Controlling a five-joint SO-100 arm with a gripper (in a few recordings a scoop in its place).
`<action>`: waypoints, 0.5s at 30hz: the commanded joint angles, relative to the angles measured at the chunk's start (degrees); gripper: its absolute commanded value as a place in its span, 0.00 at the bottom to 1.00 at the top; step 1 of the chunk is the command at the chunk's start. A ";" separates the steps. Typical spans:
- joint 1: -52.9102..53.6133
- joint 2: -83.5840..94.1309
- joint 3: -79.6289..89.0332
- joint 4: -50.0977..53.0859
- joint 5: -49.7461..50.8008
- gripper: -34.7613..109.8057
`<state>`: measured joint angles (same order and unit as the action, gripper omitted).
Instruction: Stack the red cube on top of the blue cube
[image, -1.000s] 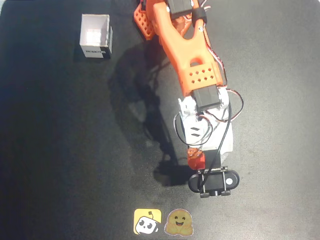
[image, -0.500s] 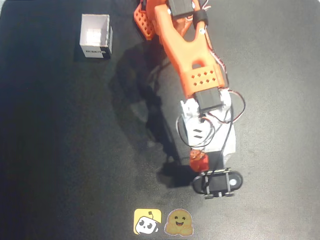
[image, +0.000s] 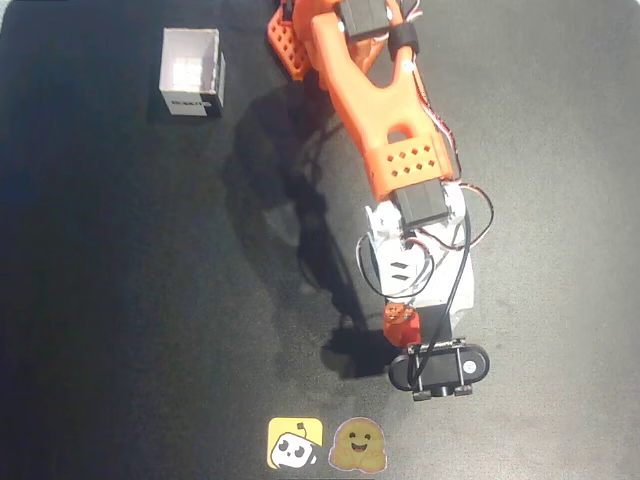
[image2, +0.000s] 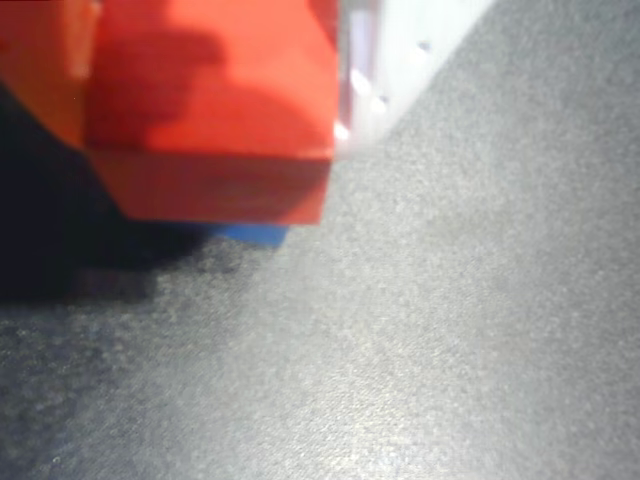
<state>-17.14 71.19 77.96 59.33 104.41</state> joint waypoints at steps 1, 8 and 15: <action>-0.44 0.53 -0.62 -0.88 0.53 0.24; -0.44 0.62 1.49 -2.90 0.53 0.24; -0.09 0.62 2.90 -4.57 0.18 0.24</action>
<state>-17.14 71.10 81.12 55.72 104.41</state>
